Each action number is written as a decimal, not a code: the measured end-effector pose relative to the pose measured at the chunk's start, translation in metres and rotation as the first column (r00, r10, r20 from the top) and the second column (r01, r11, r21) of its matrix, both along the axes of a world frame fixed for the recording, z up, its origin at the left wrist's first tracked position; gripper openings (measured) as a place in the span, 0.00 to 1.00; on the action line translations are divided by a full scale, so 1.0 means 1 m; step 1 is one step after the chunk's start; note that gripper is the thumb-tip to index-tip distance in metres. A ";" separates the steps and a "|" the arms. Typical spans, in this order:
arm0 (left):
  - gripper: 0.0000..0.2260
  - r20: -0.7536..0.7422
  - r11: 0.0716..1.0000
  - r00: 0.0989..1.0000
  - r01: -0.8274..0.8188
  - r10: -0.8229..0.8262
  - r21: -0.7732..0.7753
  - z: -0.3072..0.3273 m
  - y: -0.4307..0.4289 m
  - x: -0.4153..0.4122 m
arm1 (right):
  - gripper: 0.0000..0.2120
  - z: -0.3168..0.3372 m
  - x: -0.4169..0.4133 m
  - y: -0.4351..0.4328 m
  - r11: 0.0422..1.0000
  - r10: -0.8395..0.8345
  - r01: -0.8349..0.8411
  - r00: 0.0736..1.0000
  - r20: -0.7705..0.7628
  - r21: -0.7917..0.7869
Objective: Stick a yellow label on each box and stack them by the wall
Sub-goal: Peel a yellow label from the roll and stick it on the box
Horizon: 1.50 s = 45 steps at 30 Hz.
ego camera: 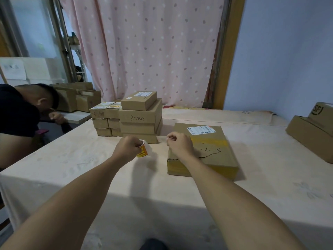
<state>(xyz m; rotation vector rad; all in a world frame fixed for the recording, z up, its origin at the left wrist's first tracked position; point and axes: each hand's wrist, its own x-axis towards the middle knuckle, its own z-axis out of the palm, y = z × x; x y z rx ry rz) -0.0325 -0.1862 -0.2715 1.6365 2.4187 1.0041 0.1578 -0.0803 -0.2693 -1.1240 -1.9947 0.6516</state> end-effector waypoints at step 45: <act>0.09 0.033 0.932 0.933 0.354 -0.357 0.083 0.009 0.106 0.179 | 0.09 0.009 0.161 0.060 0.978 -0.170 0.165 0.985 -0.030 -0.124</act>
